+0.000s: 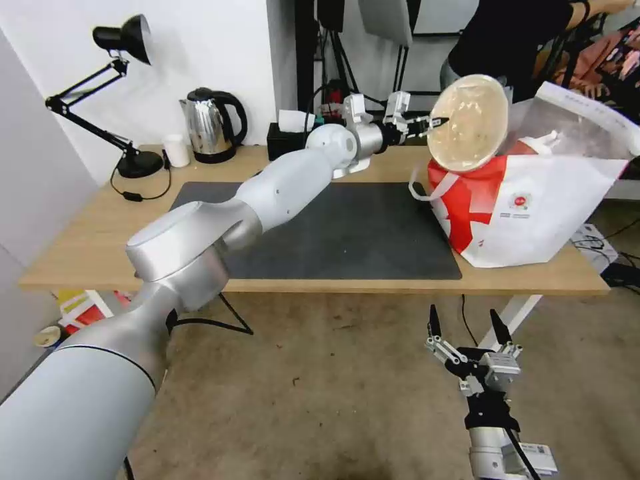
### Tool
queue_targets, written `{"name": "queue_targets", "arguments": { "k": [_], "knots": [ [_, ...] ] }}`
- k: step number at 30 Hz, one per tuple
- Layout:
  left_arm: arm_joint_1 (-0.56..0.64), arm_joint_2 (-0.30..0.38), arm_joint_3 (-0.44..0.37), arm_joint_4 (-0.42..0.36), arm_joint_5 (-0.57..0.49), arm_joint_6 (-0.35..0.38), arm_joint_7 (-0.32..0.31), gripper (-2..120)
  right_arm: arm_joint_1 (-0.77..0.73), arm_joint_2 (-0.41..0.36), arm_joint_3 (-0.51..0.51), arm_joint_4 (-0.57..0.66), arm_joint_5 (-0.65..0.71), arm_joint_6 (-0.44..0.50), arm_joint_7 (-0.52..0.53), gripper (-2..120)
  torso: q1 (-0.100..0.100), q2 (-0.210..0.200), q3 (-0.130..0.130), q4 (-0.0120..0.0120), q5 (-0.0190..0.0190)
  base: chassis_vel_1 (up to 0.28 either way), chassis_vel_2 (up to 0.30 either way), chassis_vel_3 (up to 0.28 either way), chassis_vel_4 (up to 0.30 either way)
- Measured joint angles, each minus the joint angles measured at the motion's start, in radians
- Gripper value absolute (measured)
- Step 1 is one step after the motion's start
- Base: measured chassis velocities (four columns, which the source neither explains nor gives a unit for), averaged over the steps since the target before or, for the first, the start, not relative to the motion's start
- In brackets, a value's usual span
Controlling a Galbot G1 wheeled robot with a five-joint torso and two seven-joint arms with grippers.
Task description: Pick up the trash from the table and place it into the takeout bag.
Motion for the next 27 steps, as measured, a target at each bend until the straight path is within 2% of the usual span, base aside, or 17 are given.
{"name": "queue_targets", "arguments": {
  "k": [4, 6, 12, 19, 24, 26, 27],
  "knots": [
    [-0.004, 0.0, 0.004, 0.009, 0.009, 0.021, 0.024, 0, 0.0, 0.0, 0.0, 0.0, 0.0, 0.0, 0.0, 100, 0.0, 0.0, 0.0, 0.0, 0.0, 0.0, 0.0, 0.0, 0.0],
    [-0.01, 0.0, 0.006, 0.019, 0.017, 0.043, 0.04, 6, 0.0, 0.0, 0.0, 0.0, 0.0, 0.0, 0.0, 100, 0.0, 0.0, 0.0, 0.0001, 0.0, 0.0, 0.0, 0.0, 0.0],
    [-0.021, 0.0, 0.005, 0.047, 0.053, 0.084, 0.048, 13, 0.0, 0.0, 0.0, 0.0, 0.0, 0.0, 0.0, 100, 0.0, 0.0, 0.0, 0.0001, 0.0, 0.0, 0.0, 0.0, 0.0],
    [-0.025, 0.0, -0.023, 0.055, 0.056, 0.072, 0.048, 10, 0.0, 0.0, 0.0, 0.0, 0.0, 0.0, 0.0, 100, 0.0, 0.0, 0.0, 0.0001, 0.0, 0.0, 0.0, 0.0, 0.0],
    [-0.04, 0.0, -0.056, 0.056, 0.006, 0.031, 0.001, 5, 0.0, 0.0, 0.0, 0.0, 0.0, 0.0, 0.0, 100, 0.0, 0.0, 0.0, 0.0002, 0.0, 0.0, 0.0, 0.0, 0.0],
    [-0.04, 0.0, -0.056, 0.056, 0.006, 0.031, 0.001, 5, 0.0, 0.0, 0.0, 0.0, 0.0, 0.0, 0.0, 100, 0.0, 0.0, 0.0, 0.0002, 0.0, 0.0, 0.0, 0.0, 0.0],
    [-0.047, 0.0, -0.072, 0.054, -0.011, 0.017, -0.014, 0, 0.0, 0.0, 0.0, 0.0, 0.0, 0.0, 0.0, 100, 0.0, 0.0, 0.0, 0.0002, 0.0, 0.0, 0.0, 0.0, 0.0]
  ]
}}
